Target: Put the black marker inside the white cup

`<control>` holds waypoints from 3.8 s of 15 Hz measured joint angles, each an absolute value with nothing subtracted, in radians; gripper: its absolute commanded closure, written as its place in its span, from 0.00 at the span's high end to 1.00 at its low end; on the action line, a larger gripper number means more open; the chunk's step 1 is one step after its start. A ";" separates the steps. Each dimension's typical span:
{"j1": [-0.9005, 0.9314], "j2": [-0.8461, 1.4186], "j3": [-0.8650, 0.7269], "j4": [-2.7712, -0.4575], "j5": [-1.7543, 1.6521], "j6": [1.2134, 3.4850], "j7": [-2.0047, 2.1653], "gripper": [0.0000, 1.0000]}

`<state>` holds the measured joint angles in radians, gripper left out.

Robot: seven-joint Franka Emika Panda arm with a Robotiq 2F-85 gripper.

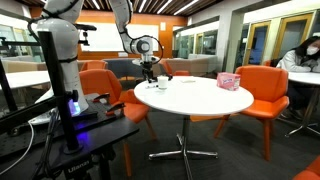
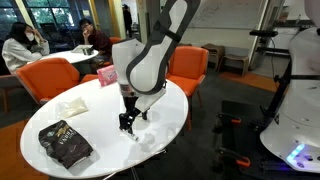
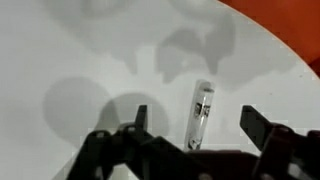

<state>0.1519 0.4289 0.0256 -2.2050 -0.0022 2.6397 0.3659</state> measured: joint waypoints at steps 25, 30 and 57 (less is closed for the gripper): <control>0.218 0.510 -0.003 -2.025 0.003 2.392 0.395 0.05; 0.161 0.343 0.016 -1.991 0.056 2.006 0.300 0.05; -0.163 0.773 -0.026 -1.380 0.406 1.504 0.201 0.05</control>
<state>-0.1632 0.7727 -0.0263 -1.3796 0.4058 1.5044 0.2007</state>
